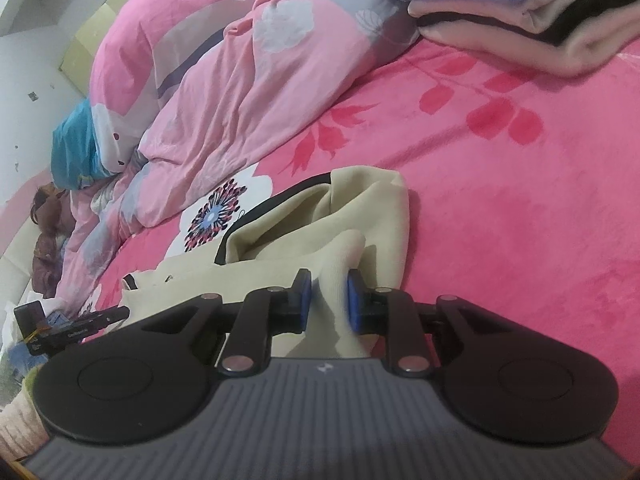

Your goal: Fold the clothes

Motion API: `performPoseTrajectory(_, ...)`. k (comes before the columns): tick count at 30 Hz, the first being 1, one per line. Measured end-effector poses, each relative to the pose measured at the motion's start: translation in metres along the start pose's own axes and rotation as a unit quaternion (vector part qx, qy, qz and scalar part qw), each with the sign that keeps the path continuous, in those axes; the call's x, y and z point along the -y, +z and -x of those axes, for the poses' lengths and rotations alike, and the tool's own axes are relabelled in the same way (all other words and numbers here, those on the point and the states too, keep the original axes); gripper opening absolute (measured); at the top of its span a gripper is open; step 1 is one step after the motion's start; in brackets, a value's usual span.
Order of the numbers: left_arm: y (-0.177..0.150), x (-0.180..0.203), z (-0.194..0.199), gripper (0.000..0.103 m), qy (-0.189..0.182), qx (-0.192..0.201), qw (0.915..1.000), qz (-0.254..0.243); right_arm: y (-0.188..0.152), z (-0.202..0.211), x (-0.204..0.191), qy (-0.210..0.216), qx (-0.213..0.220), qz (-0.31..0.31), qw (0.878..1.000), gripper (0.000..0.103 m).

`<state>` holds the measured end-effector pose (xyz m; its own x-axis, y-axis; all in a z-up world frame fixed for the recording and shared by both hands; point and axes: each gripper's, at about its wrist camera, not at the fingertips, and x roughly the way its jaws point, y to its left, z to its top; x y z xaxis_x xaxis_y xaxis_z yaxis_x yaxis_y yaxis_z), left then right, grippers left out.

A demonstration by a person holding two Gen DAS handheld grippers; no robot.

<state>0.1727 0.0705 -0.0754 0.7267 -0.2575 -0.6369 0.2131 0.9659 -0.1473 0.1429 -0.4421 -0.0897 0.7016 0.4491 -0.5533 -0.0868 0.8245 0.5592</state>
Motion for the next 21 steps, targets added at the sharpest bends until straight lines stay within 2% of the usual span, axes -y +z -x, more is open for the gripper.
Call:
performPoseTrajectory(1,0.000,0.000,0.002,0.014,0.007,0.006,1.0000,-0.002,-0.001,0.002,-0.004,-0.004,0.005,0.010,1.000,0.009)
performPoseTrajectory(4,-0.003,0.004,0.012,0.007,0.020,0.026,0.9994,-0.012,-0.007,0.011,-0.020,-0.021,0.029,0.051,0.998,0.006)
performPoseTrajectory(9,-0.001,0.006,0.026,0.006,0.027,0.060,0.9978,-0.004,-0.007,0.028,-0.035,-0.032,0.080,0.077,0.993,0.005)
performPoseTrajectory(14,0.012,0.005,0.034,0.006,0.033,0.090,0.9954,0.002,0.007,0.026,-0.050,-0.046,0.102,0.105,0.988,0.005)
performPoseTrajectory(21,0.026,-0.002,0.020,0.006,0.049,0.093,0.9945,0.007,0.035,0.008,-0.052,-0.042,0.116,0.114,0.986,0.005)
